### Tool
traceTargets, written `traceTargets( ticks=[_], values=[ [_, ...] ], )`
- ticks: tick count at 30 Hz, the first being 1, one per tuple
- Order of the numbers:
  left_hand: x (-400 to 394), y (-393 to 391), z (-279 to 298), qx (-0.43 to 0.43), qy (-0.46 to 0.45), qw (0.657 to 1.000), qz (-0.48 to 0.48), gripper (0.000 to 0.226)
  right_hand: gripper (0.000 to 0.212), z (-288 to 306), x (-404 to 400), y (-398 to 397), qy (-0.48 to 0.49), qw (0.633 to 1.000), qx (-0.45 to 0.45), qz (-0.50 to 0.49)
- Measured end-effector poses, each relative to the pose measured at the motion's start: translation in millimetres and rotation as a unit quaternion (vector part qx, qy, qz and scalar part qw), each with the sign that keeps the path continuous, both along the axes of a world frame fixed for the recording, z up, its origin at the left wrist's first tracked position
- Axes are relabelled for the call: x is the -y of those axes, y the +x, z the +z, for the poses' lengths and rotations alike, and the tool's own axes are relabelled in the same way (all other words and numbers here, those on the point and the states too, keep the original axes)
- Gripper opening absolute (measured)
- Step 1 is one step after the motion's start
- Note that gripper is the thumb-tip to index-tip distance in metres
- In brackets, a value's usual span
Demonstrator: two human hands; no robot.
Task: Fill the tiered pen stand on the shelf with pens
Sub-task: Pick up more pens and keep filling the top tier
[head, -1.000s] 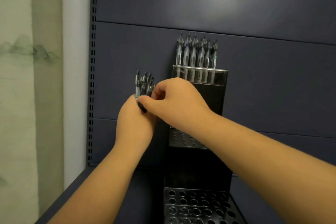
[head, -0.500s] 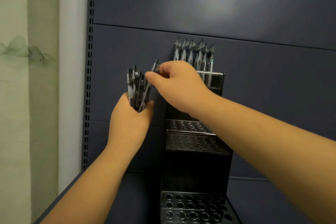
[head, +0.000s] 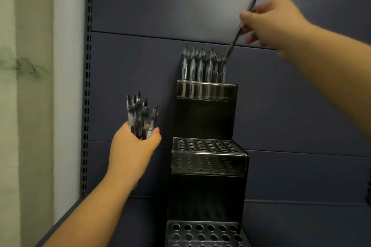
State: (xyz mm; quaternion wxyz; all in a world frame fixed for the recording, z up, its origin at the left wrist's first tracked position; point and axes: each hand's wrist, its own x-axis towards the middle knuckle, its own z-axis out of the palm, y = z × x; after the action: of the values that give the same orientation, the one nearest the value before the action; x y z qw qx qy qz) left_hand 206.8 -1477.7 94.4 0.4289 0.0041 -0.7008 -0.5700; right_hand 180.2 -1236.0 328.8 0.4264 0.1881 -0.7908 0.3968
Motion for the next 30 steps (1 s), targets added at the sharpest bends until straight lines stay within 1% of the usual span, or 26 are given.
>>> traceTargets(
  ticks=[3,9,14,18,20,27,30],
  values=[
    [0.9,-0.9,-0.9,0.008,0.001,1.000,-0.005,0.021,0.025,-6.8,-2.0,-18.8,0.031,0.998,0.049,-0.001],
    [1.3,-2.4,-2.7,0.009,0.022,1.000,-0.016,0.024,0.031,-14.9,3.6,-27.4,0.114,0.990,0.083,0.012],
    [-0.4,-0.9,-3.1,0.003,0.017,1.000,-0.025,0.024,0.027,-7.9,11.7,-33.5,0.120,0.987,0.107,0.000],
    [-0.5,-0.4,-3.6,-0.003,0.013,1.000,-0.023,0.024,0.029,-12.6,21.1,-37.7,0.189,0.966,0.175,-0.019],
    [-0.3,-0.3,-3.3,-0.005,0.013,1.000,-0.023,0.023,0.029,-16.8,23.5,-41.8,0.205,0.960,0.188,-0.025],
    [-0.8,-0.3,-2.9,-0.005,0.008,1.000,-0.030,0.023,0.030,-27.9,17.0,-40.5,0.169,0.969,0.178,-0.009],
    [-1.8,0.6,-2.4,-0.006,0.008,0.999,-0.033,0.024,0.040,-40.0,15.1,-33.4,0.159,0.978,0.128,-0.047]
  ],
)
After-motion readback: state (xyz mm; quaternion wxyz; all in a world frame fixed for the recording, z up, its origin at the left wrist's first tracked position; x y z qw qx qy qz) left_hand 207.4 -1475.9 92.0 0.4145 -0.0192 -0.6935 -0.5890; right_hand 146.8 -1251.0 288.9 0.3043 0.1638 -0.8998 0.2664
